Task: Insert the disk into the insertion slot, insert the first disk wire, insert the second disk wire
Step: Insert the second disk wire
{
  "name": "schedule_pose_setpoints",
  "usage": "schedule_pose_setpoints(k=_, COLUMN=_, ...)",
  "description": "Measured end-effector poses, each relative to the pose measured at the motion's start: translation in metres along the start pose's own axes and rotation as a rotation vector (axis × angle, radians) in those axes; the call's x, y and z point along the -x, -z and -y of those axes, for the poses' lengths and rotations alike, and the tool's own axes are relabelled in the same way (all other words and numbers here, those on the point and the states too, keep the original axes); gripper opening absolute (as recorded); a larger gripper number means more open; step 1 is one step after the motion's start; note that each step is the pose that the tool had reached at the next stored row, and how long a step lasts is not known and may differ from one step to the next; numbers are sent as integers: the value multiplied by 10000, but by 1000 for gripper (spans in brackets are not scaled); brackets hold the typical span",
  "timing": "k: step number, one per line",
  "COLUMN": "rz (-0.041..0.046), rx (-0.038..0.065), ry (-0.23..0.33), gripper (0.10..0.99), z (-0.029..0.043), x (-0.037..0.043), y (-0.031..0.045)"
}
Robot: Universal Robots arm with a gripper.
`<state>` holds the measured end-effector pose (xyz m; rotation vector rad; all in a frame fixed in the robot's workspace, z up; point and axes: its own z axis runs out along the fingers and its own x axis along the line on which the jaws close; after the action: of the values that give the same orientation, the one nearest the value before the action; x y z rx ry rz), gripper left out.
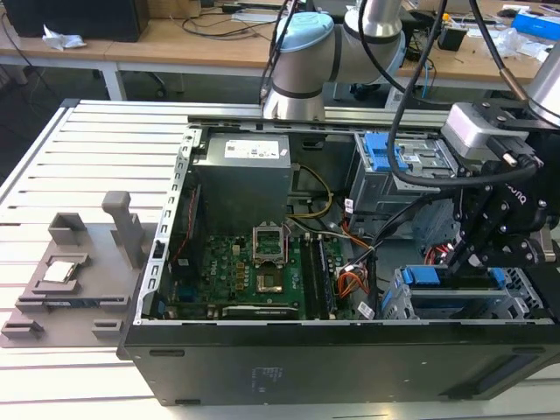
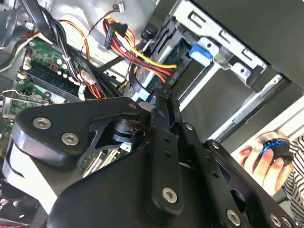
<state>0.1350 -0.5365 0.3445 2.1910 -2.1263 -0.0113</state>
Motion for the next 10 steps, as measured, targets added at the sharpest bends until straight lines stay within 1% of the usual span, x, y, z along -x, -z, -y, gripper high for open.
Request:
schedule_pose_setpoints(k=2, rz=79, rx=9, ry=4, gripper=169, z=10, x=4, y=-10)
schedule_pose_setpoints(k=6, rz=95, rx=10, ry=6, gripper=169, z=36, x=28, y=-9)
schedule_pose_setpoints(k=7, rz=100, rx=10, ry=7, gripper=169, z=48, x=46, y=-8)
schedule_pose_setpoints(k=10, rz=101, rx=19, ry=7, gripper=169, z=63, x=51, y=-11)
